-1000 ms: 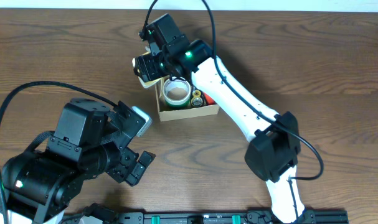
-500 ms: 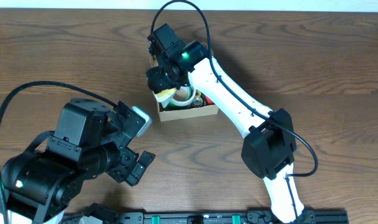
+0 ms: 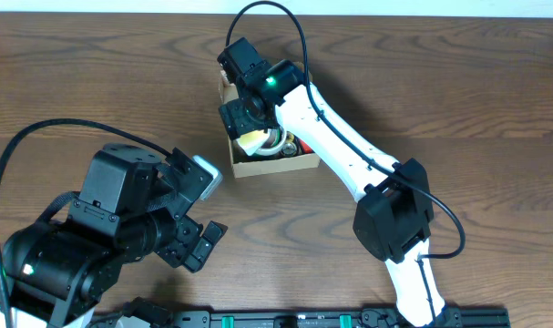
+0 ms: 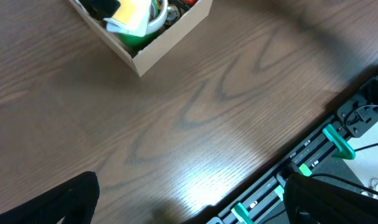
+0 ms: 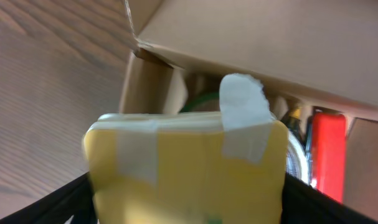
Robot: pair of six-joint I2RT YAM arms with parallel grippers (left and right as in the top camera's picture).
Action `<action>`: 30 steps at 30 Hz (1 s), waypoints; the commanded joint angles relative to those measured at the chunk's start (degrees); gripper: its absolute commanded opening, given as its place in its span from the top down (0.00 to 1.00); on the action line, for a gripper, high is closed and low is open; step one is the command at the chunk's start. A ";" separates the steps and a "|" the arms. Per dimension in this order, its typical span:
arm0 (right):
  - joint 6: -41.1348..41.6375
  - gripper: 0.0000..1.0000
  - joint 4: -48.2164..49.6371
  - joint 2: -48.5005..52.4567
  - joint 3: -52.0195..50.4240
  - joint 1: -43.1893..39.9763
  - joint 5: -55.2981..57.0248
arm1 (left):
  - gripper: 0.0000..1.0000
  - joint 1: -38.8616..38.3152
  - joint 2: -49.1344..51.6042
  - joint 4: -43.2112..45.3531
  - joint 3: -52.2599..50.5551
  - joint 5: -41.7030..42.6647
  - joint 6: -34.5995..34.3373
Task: Pack container
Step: 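Carry the sticky notes over the box and lower them inside, then release the sticky notes and raise both grippers beside the box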
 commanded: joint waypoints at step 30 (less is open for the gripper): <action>-0.52 0.98 -6.16 -9.01 0.07 -21.73 0.42 | 0.05 -0.13 0.00 3.96 0.96 0.81 0.48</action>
